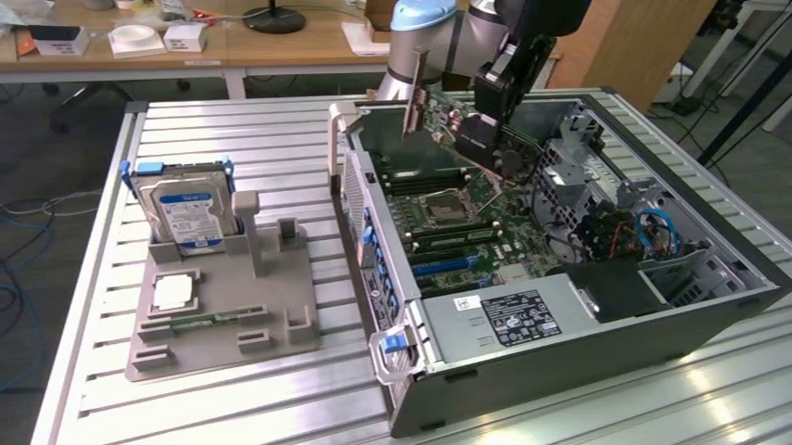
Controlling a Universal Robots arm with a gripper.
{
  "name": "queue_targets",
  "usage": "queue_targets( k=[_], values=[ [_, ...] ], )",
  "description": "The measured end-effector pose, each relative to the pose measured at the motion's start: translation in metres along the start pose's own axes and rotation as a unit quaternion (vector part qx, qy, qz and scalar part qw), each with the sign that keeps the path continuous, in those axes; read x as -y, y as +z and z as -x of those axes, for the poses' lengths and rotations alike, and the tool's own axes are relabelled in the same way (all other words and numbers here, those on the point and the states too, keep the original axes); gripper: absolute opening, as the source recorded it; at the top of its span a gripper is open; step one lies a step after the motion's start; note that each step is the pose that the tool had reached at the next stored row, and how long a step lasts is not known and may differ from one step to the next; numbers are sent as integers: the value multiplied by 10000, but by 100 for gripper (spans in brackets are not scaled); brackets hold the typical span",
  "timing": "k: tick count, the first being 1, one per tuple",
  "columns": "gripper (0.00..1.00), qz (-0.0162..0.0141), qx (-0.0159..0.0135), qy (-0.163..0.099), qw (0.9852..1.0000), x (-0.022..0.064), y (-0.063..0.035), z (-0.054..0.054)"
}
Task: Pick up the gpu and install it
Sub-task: 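Insert the gpu into the slot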
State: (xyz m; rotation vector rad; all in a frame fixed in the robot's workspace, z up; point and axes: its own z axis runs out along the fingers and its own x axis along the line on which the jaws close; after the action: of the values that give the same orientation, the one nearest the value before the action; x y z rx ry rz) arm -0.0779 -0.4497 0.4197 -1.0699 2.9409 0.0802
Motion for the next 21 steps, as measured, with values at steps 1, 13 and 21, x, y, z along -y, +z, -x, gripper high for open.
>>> queue_targets(
  k=[1, 13, 21],
  values=[
    [26, 2, -4, -75, 10000, 0, 0, 0],
    [26, 23, -37, -820, 9966, 0, 7, 0],
    [26, 32, -51, -1150, 9934, 0, 8, 0]
  ],
)
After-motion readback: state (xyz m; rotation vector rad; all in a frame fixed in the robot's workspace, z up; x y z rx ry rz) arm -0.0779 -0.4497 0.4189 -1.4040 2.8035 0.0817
